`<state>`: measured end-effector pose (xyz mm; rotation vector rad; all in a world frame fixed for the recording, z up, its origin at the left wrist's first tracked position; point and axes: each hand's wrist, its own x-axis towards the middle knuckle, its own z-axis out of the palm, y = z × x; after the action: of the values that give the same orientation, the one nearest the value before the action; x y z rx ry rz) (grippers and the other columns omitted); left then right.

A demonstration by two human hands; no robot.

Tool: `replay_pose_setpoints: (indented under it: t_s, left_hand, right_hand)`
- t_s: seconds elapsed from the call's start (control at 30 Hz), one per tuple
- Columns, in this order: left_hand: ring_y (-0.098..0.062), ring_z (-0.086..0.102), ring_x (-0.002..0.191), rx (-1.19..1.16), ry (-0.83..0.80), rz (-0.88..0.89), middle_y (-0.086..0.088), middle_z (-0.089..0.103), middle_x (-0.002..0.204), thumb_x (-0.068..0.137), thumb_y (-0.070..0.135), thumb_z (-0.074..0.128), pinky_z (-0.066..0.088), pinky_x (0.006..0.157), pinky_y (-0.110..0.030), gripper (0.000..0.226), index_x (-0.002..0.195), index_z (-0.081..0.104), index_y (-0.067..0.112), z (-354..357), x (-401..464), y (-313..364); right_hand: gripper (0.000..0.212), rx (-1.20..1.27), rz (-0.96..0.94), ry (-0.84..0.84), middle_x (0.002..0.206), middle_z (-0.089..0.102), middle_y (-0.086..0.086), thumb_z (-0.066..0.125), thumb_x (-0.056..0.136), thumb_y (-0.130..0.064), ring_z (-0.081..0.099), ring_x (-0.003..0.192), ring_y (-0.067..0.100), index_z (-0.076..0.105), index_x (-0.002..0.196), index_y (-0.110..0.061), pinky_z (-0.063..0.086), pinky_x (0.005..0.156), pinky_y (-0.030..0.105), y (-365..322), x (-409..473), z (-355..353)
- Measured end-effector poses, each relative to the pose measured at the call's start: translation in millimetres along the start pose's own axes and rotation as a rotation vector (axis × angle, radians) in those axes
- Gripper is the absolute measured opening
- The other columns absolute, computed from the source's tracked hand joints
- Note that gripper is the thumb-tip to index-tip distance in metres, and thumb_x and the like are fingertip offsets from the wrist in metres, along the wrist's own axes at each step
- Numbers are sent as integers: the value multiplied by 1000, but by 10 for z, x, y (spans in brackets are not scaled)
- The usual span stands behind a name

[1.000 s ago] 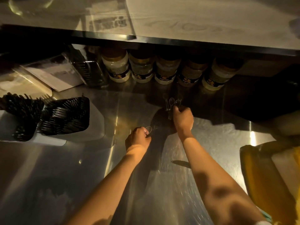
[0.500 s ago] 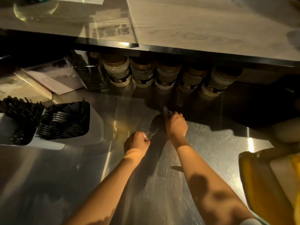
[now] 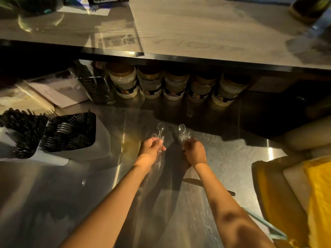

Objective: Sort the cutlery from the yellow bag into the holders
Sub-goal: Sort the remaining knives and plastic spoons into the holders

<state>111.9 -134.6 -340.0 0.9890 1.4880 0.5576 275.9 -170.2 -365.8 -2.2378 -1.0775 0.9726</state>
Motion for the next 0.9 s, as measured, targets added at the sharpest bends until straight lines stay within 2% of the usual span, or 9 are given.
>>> replay_pose_setpoints:
  t_s: [0.07, 0.2, 0.43, 0.57, 0.63, 0.7, 0.77, 0.83, 0.9]
  left_hand:
    - [-8, 50, 57, -98, -31, -38, 1, 57, 70, 105, 18, 49, 37, 53, -23, 19, 110, 65, 10, 69, 23, 62]
    - [-7, 36, 43, -333, -42, -178, 3, 43, 60, 106, 15, 42, 25, 41, -20, 22, 95, 61, 14, 220, 64, 170]
    - [-5, 30, 37, -343, 25, -192, 4, 36, 57, 99, 28, 59, 23, 35, -19, 23, 82, 50, 16, 512, 315, 368]
    - [-11, 41, 47, -211, 75, -92, 1, 46, 60, 102, 33, 52, 32, 44, -23, 31, 78, 53, 15, 655, 532, 566]
    - [-17, 51, 57, -125, 99, -73, -5, 56, 70, 103, 29, 51, 40, 50, -28, 28, 87, 62, 9, 749, 673, 662]
    - [-34, 67, 88, -60, 125, -94, -18, 67, 98, 99, 27, 56, 55, 72, -41, 27, 114, 62, 5, 864, 791, 763]
    - [-42, 59, 118, -18, 153, -144, -22, 61, 126, 90, 33, 69, 52, 97, -51, 53, 132, 52, 7, 981, 883, 831]
    - [-38, 51, 130, -20, 181, -115, -18, 54, 139, 85, 34, 77, 45, 106, -44, 71, 141, 45, 4, 1128, 990, 868]
    - [-33, 50, 131, -26, 189, -67, -15, 55, 138, 85, 33, 77, 42, 101, -35, 69, 140, 48, 3, 1251, 1059, 906]
  right_hand:
    - [15, 347, 103, -94, 81, 67, 7, 51, 103, -15, 63, 68, 20, 63, 96, -11, 48, 55, 20, -11, -76, -92]
    - [16, 968, 310, -198, 66, 50, 0, 49, 104, -16, 45, 52, 12, 64, 100, -14, 35, 49, 23, -85, -241, -256]
    - [34, 1372, 272, -331, 72, 46, 1, 49, 101, -14, 48, 63, 13, 59, 132, -4, 45, 57, 23, -91, -42, -441]
    - [34, 1508, 271, -378, 78, 56, 7, 56, 92, -7, 61, 75, 19, 61, 126, 1, 60, 71, 29, -109, 132, -569]
    - [25, 1514, 304, -358, 80, 60, 9, 56, 90, 0, 64, 72, 18, 63, 113, 0, 60, 67, 28, -146, 256, -631]
    - [19, 1376, 364, -284, 77, 63, 8, 48, 91, 6, 59, 62, 15, 60, 99, -6, 51, 51, 22, -188, 399, -671]
    - [23, 1201, 416, -159, 69, 57, 7, 38, 92, 6, 46, 55, 14, 55, 91, -9, 36, 41, 20, -212, 536, -699]
    - [24, 1146, 446, -85, 64, 46, 5, 34, 92, 3, 37, 53, 14, 52, 85, -11, 29, 37, 20, -172, 680, -725]
    - [23, 1147, 478, -84, 59, 38, 0, 37, 95, -5, 33, 51, 13, 47, 76, -15, 27, 37, 20, -131, 775, -757]
